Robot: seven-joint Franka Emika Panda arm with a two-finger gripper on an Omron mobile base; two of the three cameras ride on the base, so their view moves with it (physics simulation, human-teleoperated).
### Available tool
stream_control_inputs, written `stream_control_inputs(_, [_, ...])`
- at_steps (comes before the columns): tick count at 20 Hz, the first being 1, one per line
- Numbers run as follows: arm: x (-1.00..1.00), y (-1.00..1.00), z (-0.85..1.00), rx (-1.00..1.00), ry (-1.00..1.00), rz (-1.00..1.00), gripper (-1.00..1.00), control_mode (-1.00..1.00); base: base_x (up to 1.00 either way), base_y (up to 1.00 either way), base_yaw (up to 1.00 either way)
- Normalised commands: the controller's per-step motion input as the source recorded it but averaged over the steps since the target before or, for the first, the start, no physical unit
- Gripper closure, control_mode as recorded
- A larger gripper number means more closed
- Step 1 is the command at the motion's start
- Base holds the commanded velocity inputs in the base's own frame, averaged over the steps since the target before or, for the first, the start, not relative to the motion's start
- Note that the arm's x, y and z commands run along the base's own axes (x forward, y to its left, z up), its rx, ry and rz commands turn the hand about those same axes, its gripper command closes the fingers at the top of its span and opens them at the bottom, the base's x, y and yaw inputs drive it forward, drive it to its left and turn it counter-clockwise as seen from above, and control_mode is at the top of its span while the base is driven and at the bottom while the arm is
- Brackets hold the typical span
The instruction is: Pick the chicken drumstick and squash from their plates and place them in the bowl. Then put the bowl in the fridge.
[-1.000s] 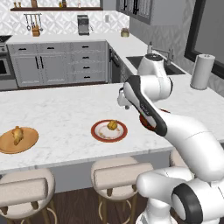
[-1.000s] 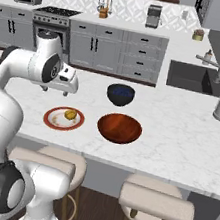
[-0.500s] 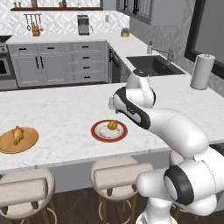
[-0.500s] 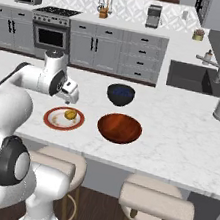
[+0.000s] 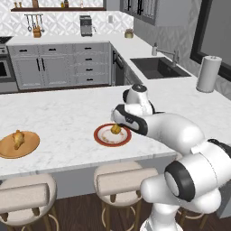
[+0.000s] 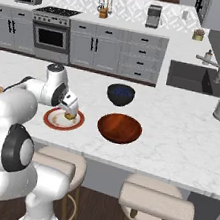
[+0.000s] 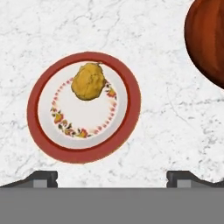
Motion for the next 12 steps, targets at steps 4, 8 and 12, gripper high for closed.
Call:
stream_control_inputs(4, [0.47, 0.04, -0.39, 0.04, 0.08, -0.03, -1.00, -1.00, 0.00, 0.00, 0.00])
stream_control_inputs(8, [0.41, 0.01, -0.32, 0.07, 0.01, 0.00, -1.00, -1.00, 0.00, 0.00, 0.00])
stream_control_inputs(12, [0.48, 0.12, -0.17, 0.01, 0.05, 0.00, -1.00, -1.00, 0.00, 0.00, 0.00])
